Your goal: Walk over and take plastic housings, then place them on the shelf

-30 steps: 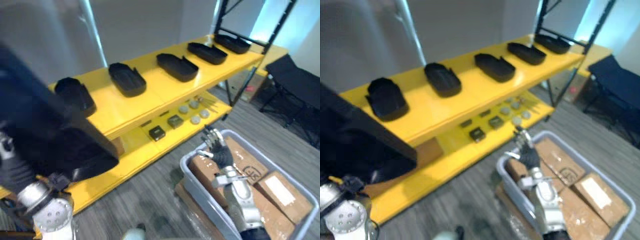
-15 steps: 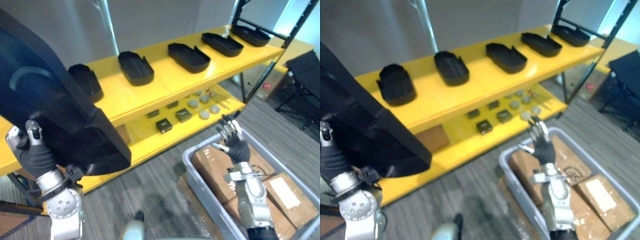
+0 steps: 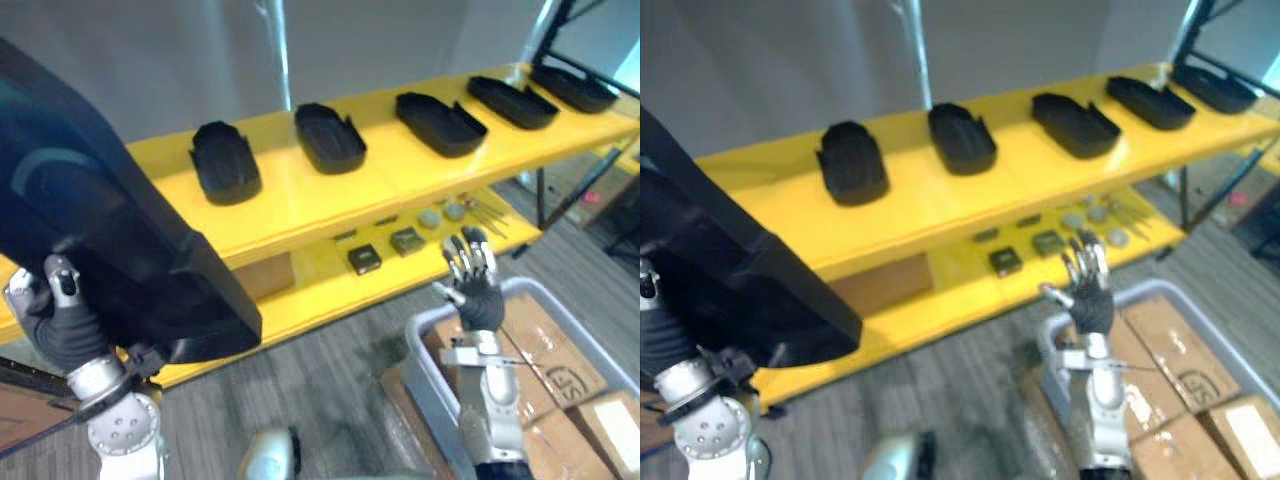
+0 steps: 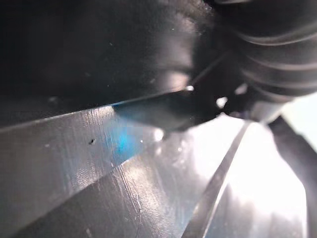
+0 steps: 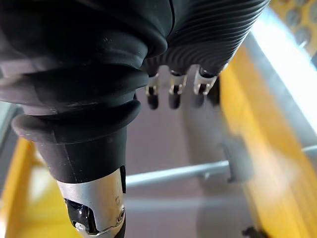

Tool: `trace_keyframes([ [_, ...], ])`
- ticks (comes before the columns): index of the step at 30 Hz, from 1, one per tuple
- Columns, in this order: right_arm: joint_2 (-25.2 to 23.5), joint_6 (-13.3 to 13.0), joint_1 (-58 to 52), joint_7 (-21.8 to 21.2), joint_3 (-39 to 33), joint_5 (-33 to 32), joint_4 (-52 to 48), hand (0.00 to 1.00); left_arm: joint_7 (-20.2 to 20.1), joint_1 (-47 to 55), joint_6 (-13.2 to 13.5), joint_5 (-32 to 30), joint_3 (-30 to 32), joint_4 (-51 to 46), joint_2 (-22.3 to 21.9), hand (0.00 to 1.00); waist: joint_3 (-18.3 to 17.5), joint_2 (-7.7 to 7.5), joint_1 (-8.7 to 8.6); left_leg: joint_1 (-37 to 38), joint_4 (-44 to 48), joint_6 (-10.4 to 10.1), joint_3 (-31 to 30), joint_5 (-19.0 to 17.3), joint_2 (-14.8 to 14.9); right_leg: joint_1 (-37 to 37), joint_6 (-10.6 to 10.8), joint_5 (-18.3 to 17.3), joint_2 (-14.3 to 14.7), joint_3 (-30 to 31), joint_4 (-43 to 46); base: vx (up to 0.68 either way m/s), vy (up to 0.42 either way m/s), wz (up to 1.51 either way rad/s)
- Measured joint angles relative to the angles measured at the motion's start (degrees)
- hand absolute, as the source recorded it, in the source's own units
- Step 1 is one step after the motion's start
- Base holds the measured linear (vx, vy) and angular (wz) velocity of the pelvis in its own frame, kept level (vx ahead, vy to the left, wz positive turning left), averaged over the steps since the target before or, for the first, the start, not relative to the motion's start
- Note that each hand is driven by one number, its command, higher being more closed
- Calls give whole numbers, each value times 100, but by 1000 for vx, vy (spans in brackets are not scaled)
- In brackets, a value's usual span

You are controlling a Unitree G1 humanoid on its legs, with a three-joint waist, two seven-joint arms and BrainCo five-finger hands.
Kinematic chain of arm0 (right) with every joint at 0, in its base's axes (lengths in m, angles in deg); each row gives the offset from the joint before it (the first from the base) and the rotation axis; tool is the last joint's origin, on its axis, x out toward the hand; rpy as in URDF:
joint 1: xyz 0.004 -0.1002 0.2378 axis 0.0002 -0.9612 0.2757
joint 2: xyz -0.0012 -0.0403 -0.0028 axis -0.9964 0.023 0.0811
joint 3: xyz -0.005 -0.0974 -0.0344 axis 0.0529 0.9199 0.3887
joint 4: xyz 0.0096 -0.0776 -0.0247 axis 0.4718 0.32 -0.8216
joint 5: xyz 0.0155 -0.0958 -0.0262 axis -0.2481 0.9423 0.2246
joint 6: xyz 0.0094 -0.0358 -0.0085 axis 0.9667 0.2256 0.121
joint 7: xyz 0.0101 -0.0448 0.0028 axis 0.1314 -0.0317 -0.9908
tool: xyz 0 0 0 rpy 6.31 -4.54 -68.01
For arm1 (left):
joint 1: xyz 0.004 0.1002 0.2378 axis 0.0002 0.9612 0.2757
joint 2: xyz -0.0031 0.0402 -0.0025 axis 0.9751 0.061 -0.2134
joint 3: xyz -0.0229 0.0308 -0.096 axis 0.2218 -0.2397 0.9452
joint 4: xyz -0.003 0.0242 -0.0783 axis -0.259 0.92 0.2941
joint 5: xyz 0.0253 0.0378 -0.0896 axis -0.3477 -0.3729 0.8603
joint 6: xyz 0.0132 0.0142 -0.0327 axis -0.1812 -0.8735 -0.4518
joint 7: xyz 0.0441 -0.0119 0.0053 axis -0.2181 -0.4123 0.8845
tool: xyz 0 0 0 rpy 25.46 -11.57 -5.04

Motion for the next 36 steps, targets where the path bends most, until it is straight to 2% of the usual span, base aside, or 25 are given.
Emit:
trace_keyframes([
  [1,15,-28,53,-8,-4,49,-2,0,7,-97,-51,0,-1,0,20,100,7,20,-36,197,-149,-6,-104,15,47,-42,-8,-203,178,-16,-8,300,34,47],
  [2,40,-43,102,-25,-12,75,-25,0,16,-223,-119,7,-35,1,85,100,-5,36,-58,395,-304,-35,-198,33,126,-122,-6,-414,472,-33,-336,297,16,43],
  [3,74,-44,117,-38,-22,75,-50,0,22,-305,-170,23,-56,4,120,100,-9,43,-74,462,-386,-43,-268,38,163,-157,-19,-499,622,-39,-638,269,-26,45],
  [4,177,-44,144,-83,-59,75,-128,0,30,-481,-231,32,-67,38,138,100,-9,44,-91,512,-484,-66,-343,48,215,-306,-30,-601,841,-10,-1298,242,-76,47],
  [6,338,-42,160,-159,-203,57,-257,0,99,-720,-331,46,-114,224,163,100,-4,53,-142,507,-556,-148,-438,69,248,-498,41,-549,1055,110,-2291,204,-102,45],
  [7,412,-39,174,-184,-289,49,-259,0,131,-795,-415,47,-148,341,181,100,-7,47,-155,525,-552,-209,-431,57,252,-518,122,-404,1115,154,-2724,186,-137,39],
  [8,476,-36,193,-250,-406,-9,-270,0,139,-816,-485,45,-169,471,237,100,-45,-13,-155,581,-553,-339,-416,-18,226,-488,52,163,1139,156,-3247,235,-217,39],
  [9,559,-25,232,-326,-444,-138,-285,0,143,-762,-534,32,-168,505,260,100,-163,-145,-157,610,-547,-488,-422,-133,162,-439,134,580,1106,121,-3494,203,-230,23],
  [12,915,135,340,-526,-546,-384,-318,0,107,-473,-568,-9,-323,524,-42,100,-273,425,-144,626,-604,-623,-382,-238,625,-28,-1,782,1585,-65,-4220,189,-188,4],
  [15,986,246,379,-905,-557,-660,-386,0,145,-426,-578,-153,-290,523,-161,100,-354,603,-127,890,-874,-755,-131,-147,778,230,-66,832,1779,-75,-4518,155,-100,-5],
  [18,913,258,443,-1258,-316,-1031,-589,0,201,-428,-565,-167,-290,521,-176,100,-380,620,-127,914,-931,-727,-125,-81,767,315,-68,832,1784,-97,-4624,58,-25,6],
  [20,640,253,508,-1292,-51,-1185,-687,0,171,-476,-561,-169,-364,521,-261,100,-385,585,-168,791,-1028,-718,-56,121,686,457,-56,841,1631,-487,-4763,2,19,98],
  [22,470,261,523,-1206,-4,-1148,-689,0,64,-625,-534,-165,-563,522,-392,100,-368,522,-300,534,-1060,-526,760,513,548,722,-51,840,1309,-1243,-4867,-6,28,204],
  [23,462,336,562,-1058,-15,-1076,-694,0,-52,-756,-431,-162,-763,515,-424,100,-363,582,-345,480,-1148,-127,1834,536,607,915,-49,836,1196,-1804,-4902,-18,65,221],
  [24,451,412,580,-890,3,-878,-674,0,-162,-846,-320,-152,-914,483,-370,100,-396,614,-281,547,-1155,67,2840,371,806,1043,14,782,1115,-2231,-4886,-1,97,209],
  [25,456,432,603,-823,65,-760,-687,0,-239,-880,-274,-124,-989,430,-348,100,-391,602,-311,612,-1134,49,3322,369,916,1112,80,734,1059,-2405,-4877,30,138,192],
  [26,522,430,647,-738,128,-603,-691,0,-341,-1007,-203,-96,-1079,387,-364,100,-413,646,-368,601,-1163,-120,3661,605,958,1146,228,628,924,-2728,-4749,37,175,154],
  [27,539,430,737,-747,167,-546,-599,0,-348,-1067,-195,-101,-1187,387,-345,100,-388,678,-313,553,-1210,-200,3536,730,845,1100,235,560,830,-2741,-4601,12,190,122],
  [29,471,430,890,-754,393,-471,-374,0,-339,-997,-311,-105,-1235,413,-248,100,-384,658,-255,571,-1159,-129,3501,718,755,1115,243,498,698,-2655,-4482,-2,192,30],
  [30,410,415,965,-792,545,-453,-327,0,-314,-938,-447,-104,-1201,428,-102,100,-368,587,-239,613,-1075,-54,3502,671,735,1166,235,492,676,-2478,-4503,17,157,3],
  [32,386,380,1011,-879,576,-503,-323,0,-302,-917,-498,-107,-1153,471,-7,100,-312,495,-215,585,-873,-12,3297,645,730,1197,251,500,665,-2289,-4542,1,66,-31],
  [33,387,357,1100,-987,673,-593,-206,0,-292,-716,-541,-108,-1001,490,44,100,-257,384,-104,552,-599,-3,2527,639,704,1209,314,545,671,-1997,-4607,-24,3,-73],
  [34,386,357,1135,-1028,737,-650,-162,0,-287,-600,-551,-104,-899,489,45,100,-270,358,-81,520,-527,2,2164,628,665,1194,347,573,689,-1866,-4642,-18,-16,-100],
  [35,375,351,1179,-1104,877,-763,-147,0,-286,-430,-603,-103,-675,469,35,100,-282,353,-26,469,-400,-96,1495,561,644,1178,370,640,758,-1659,-4731,-15,22,-90],
  [36,363,344,1211,-1136,980,-786,-123,0,-292,-281,-641,-102,-494,433,16,100,-328,424,-5,396,-342,-309,1027,400,706,1091,362,715,866,-1461,-4826,-20,60,-86],
])
